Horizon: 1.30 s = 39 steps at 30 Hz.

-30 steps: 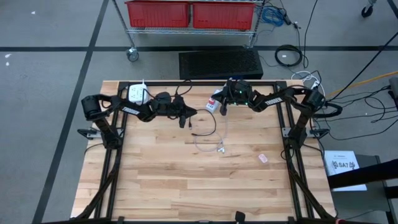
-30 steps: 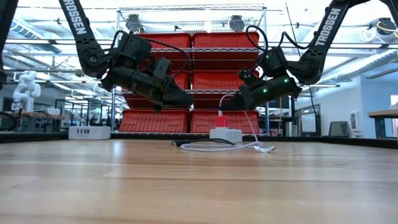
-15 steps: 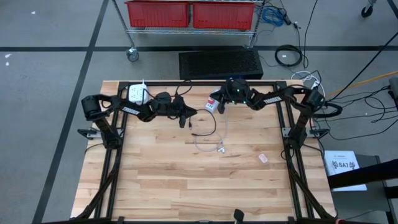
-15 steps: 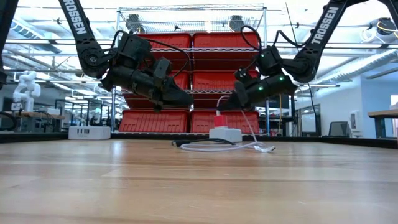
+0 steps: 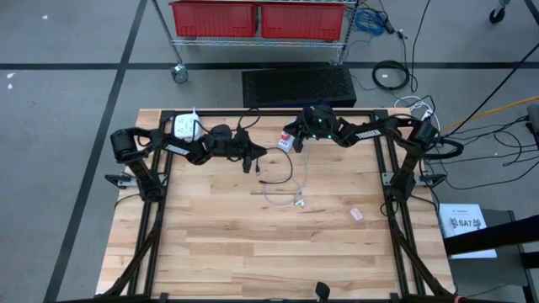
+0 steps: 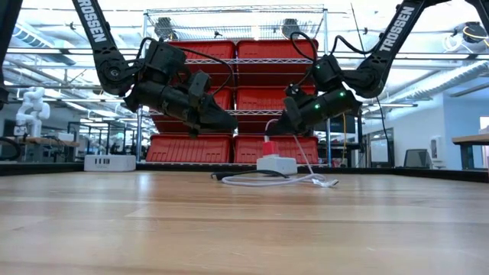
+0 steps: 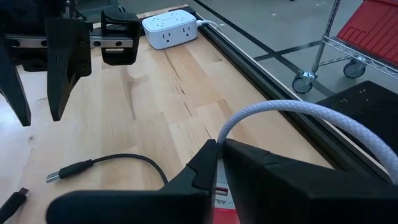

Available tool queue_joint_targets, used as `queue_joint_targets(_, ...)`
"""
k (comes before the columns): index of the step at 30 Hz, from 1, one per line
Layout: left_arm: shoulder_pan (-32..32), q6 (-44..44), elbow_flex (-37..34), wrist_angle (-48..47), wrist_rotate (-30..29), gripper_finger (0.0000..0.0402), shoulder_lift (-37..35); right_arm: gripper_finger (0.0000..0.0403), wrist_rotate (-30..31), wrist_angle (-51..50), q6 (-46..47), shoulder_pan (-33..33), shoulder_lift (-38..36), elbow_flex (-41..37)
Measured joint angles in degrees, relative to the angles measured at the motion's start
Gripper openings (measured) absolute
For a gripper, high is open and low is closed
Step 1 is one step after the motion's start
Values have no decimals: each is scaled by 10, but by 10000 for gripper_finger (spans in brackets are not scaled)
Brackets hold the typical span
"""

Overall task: Insert USB
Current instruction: Insert the purple charger cable into the red charger adapter

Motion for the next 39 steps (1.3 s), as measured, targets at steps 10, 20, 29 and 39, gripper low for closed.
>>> queue_joint_targets(10,0,-1,0,0,0,75,0,72,-4,-4,17,-1,-1,0)
queue_joint_targets(20,0,-4,0,2,0,75,0,87,15,-16,21,-1,-4,-1)
queue_joint_targets(29,0,-4,0,2,0,75,0,94,13,-27,30,-1,-12,-1)
queue_joint_targets(39,0,-3,0,2,0,75,0,163,31,-108,30,-1,-64,-2)
